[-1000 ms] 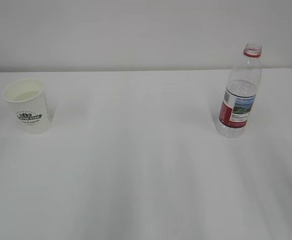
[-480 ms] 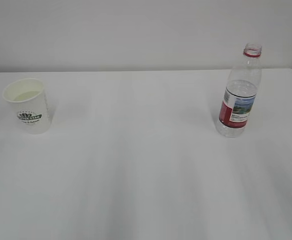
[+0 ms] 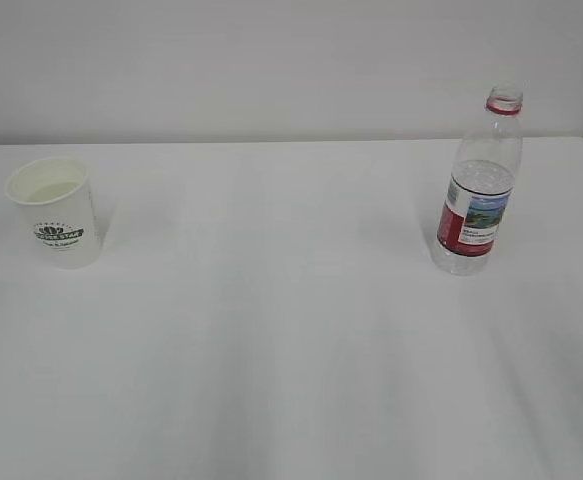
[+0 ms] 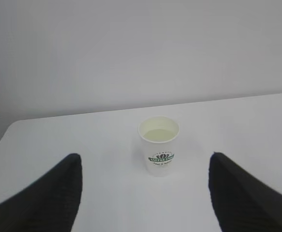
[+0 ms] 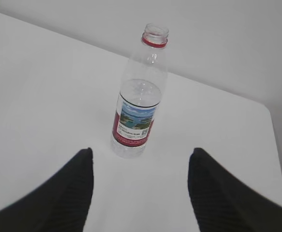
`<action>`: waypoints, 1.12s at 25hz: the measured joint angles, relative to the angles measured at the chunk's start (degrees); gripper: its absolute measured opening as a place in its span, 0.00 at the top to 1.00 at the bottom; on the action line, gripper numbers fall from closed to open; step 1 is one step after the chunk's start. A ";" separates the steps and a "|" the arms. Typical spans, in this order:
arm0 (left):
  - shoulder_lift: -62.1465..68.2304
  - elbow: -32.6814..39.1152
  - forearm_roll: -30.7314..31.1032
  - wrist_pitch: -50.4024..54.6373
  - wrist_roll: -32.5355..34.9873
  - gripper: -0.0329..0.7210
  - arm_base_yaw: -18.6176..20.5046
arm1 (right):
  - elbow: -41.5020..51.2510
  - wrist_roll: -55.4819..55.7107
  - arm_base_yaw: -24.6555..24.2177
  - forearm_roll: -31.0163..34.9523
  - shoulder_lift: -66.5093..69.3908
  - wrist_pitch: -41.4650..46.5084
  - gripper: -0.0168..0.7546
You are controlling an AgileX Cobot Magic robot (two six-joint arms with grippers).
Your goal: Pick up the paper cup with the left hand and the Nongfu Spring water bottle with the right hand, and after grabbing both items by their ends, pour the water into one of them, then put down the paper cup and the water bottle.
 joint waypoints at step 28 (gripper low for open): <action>0.00 -0.28 -4.37 14.53 1.57 0.18 0.00 | -4.35 23.85 -3.69 -23.97 -29.65 35.05 0.40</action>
